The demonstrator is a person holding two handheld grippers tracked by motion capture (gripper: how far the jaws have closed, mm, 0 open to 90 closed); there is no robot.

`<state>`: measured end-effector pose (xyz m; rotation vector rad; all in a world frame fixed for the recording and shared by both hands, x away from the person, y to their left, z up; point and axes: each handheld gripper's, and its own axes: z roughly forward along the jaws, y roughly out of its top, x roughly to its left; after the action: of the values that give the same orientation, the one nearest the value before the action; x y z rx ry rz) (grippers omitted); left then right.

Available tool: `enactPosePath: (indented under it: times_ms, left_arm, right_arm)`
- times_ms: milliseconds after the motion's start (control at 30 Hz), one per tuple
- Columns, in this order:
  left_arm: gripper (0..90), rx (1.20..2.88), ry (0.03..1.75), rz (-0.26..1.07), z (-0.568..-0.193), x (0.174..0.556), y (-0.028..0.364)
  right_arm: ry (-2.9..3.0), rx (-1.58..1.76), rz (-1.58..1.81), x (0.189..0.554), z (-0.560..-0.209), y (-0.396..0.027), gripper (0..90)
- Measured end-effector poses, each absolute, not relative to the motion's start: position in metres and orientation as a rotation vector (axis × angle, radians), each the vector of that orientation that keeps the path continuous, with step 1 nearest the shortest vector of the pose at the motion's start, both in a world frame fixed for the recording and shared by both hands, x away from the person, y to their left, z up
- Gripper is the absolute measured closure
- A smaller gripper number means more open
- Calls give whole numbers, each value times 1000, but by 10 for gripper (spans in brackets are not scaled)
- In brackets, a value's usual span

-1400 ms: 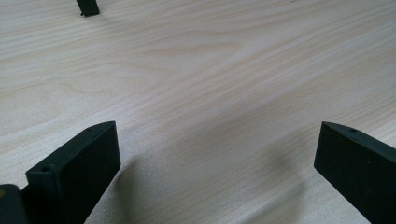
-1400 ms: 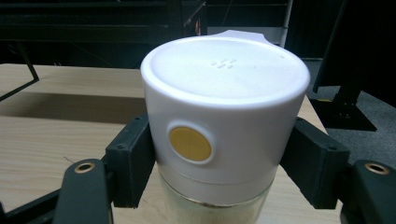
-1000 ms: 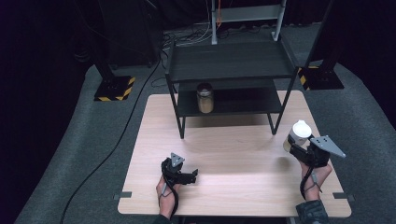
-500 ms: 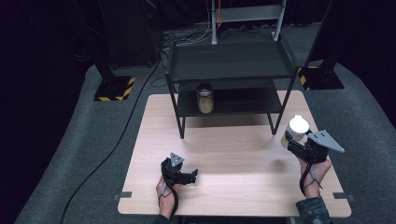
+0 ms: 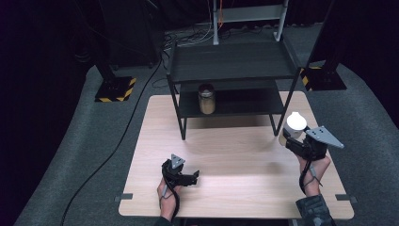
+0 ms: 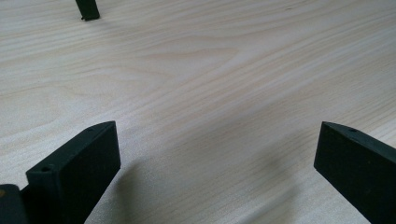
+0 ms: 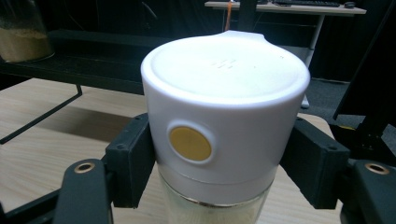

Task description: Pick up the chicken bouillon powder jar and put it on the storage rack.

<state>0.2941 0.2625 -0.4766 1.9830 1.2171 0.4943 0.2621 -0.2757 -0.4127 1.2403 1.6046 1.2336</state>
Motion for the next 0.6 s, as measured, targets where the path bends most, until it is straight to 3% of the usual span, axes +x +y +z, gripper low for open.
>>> enactPosePath:
  times_ms: [600]
  left_arm:
    - [0,1968,1216,487,-478,293,265]
  right_arm:
    - [1652,1201,1240,271,-401,-262,293]
